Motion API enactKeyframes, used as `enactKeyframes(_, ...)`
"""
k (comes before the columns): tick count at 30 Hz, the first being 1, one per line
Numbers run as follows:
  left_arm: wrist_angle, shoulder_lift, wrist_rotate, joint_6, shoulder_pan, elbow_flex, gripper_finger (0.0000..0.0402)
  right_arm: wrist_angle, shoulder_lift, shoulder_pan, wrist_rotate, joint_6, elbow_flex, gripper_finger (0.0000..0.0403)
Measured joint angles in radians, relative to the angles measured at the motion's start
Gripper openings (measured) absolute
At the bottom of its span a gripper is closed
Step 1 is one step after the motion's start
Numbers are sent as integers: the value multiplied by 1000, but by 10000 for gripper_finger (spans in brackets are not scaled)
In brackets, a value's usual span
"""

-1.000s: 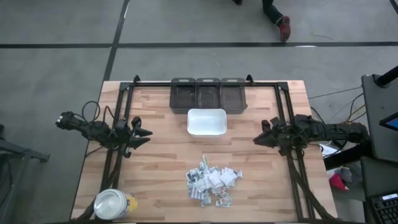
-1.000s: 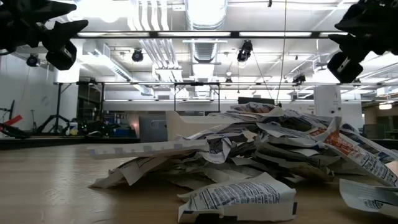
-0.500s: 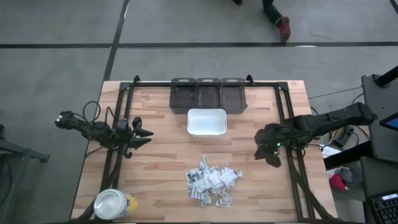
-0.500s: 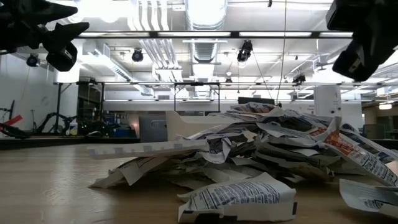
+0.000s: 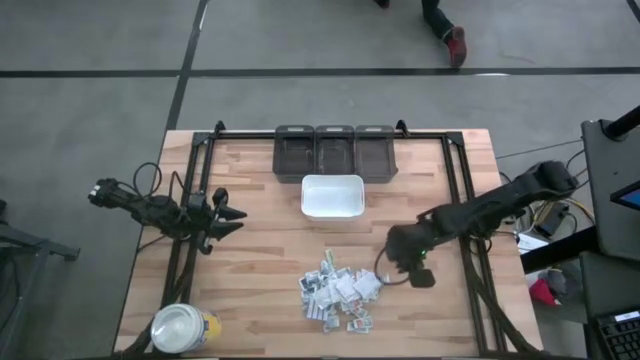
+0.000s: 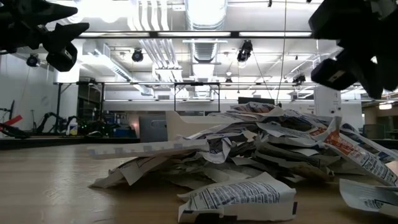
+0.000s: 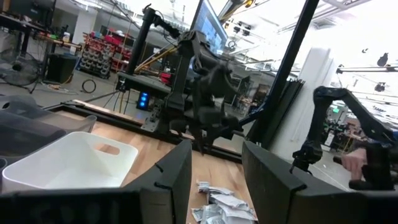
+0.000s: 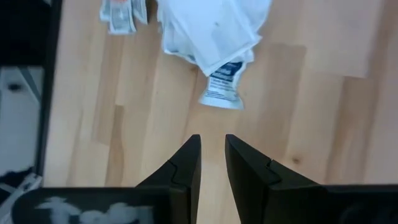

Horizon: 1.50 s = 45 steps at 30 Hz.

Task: Pick & Place First Aid Supplies
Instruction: Put the white alcohol pad into the right black bin

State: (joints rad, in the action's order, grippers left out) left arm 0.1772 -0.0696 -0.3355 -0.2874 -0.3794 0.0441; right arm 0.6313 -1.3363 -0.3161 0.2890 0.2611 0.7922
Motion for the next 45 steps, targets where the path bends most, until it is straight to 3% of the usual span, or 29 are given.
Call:
enactKeyframes(6,0,0,0,0,0,0,138,-3,-156,-9,-1,-17,59,63)
enactKeyframes(14,1,0,0,0,0,0,138,-3,-250,-9,-2,16,121,59)
enactKeyframes(24,-31,-1,0,1,0,0,138,21,-231,-6,-80,111,122,57)
enactKeyframes(33,-39,0,0,0,0,0,138,21,-230,-6,-80,185,122,57)
enactKeyframes(45,-46,0,0,3,0,0,138,18,-230,-7,-81,230,121,128)
